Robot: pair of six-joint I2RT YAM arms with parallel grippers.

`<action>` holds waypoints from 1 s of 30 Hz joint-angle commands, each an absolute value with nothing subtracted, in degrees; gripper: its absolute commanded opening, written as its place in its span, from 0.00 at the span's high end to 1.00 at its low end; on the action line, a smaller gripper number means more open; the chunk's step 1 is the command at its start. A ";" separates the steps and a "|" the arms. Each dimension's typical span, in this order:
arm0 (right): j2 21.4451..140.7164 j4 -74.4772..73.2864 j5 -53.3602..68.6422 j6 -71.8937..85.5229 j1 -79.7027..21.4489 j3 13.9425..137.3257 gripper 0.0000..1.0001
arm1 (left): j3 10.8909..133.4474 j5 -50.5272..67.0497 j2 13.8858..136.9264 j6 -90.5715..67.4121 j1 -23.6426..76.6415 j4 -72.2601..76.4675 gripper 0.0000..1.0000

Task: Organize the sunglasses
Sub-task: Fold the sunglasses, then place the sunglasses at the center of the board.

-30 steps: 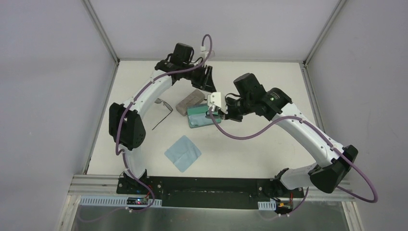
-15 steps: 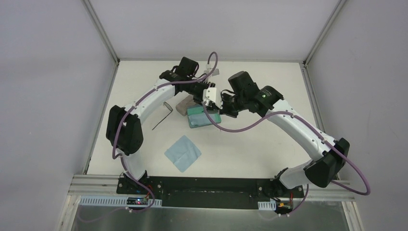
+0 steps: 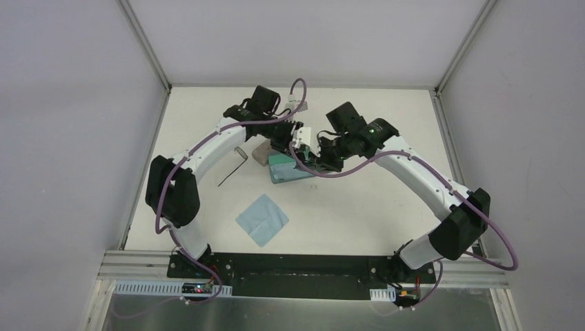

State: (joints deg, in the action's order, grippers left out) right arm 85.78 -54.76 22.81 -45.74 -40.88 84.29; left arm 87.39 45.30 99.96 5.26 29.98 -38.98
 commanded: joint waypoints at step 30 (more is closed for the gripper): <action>119.28 -74.56 25.55 -52.25 -38.06 96.72 0.60 | 76.58 35.33 82.14 0.44 0.35 -35.20 0.47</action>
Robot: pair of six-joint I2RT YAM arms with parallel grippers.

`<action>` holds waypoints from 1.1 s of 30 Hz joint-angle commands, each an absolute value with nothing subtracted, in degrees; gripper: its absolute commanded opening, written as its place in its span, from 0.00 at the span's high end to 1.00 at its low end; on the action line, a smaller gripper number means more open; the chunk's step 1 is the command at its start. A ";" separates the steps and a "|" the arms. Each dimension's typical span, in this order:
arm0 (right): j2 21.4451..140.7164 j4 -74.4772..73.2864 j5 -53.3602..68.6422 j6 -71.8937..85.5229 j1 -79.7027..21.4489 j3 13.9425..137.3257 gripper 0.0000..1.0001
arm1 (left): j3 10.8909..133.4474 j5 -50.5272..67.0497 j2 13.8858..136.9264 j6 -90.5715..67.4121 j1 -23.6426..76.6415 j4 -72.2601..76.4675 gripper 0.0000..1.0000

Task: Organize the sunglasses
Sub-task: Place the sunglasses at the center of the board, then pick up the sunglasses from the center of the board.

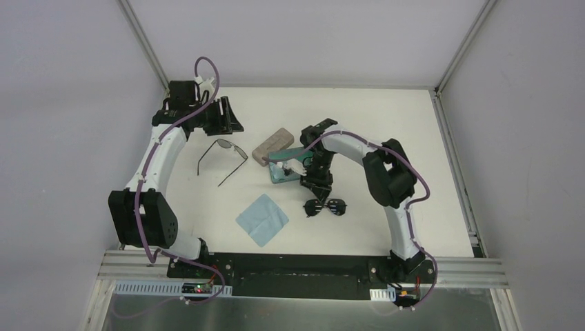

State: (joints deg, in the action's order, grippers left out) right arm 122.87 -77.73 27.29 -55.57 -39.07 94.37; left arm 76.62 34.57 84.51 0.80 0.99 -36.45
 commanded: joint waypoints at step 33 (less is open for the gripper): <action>84.98 -30.38 0.55 -20.85 -47.90 50.95 0.22 | 76.81 37.79 83.31 1.02 -2.30 -34.33 0.45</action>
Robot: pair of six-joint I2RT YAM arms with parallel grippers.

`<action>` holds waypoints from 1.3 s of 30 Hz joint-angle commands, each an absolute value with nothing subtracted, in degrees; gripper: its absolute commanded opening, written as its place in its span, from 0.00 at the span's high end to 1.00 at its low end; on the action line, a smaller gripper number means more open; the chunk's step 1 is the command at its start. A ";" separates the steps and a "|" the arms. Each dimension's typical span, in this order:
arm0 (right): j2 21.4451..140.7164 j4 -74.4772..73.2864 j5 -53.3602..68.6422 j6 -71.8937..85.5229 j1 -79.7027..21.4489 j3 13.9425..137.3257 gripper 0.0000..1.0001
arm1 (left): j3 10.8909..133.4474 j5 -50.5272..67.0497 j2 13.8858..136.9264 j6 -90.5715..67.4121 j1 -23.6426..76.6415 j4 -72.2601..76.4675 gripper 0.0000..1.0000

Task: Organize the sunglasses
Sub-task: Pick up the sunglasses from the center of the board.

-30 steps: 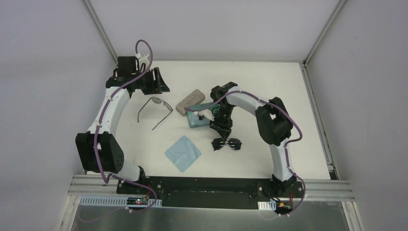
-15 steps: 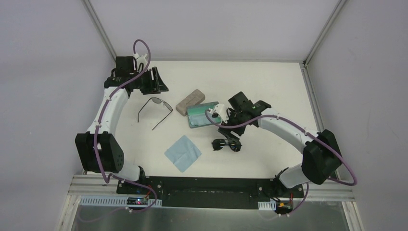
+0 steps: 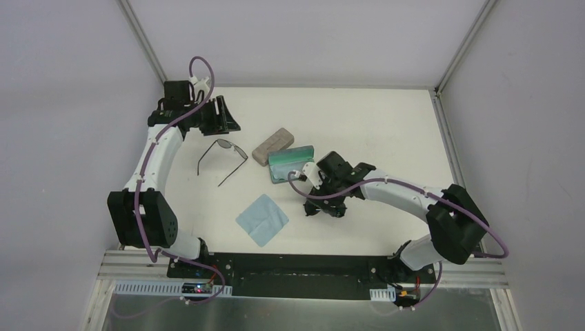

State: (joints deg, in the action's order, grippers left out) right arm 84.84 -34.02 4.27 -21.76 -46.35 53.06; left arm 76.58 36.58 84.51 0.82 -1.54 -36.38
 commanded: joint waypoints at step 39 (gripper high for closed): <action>95.38 -31.72 -1.24 -30.47 -48.73 70.48 0.74 | 75.72 38.58 82.74 0.75 -4.23 -32.77 0.45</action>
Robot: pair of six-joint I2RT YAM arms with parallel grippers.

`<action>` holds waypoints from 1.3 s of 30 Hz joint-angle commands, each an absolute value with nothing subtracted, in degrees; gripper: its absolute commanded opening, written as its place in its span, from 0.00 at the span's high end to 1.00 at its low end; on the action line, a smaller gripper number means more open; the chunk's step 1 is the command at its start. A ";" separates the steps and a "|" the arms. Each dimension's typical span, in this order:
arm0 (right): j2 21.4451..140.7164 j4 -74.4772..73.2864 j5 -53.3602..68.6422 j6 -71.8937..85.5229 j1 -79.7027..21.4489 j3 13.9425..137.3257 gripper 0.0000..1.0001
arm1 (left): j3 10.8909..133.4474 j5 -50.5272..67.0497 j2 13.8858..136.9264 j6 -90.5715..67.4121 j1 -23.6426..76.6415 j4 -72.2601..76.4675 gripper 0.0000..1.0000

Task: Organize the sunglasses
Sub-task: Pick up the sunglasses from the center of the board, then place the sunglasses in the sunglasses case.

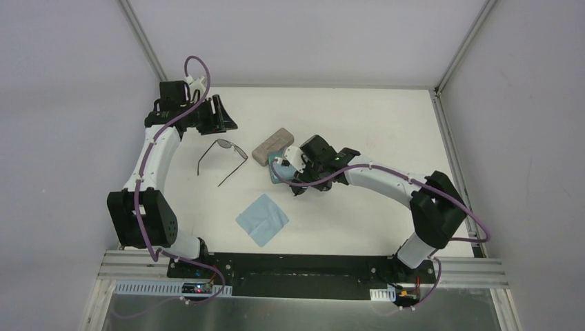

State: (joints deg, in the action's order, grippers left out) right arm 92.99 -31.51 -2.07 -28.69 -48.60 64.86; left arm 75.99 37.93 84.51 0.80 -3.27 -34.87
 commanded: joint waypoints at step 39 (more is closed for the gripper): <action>109.38 -34.88 4.60 -30.03 -46.36 87.79 0.78 | 73.54 39.89 80.43 0.36 -6.50 -32.54 0.45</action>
State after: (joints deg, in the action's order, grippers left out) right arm 111.94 -34.44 3.62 -30.13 -46.85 87.20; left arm 73.32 38.17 81.73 0.78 -5.76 -34.46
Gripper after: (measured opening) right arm 0.214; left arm 0.546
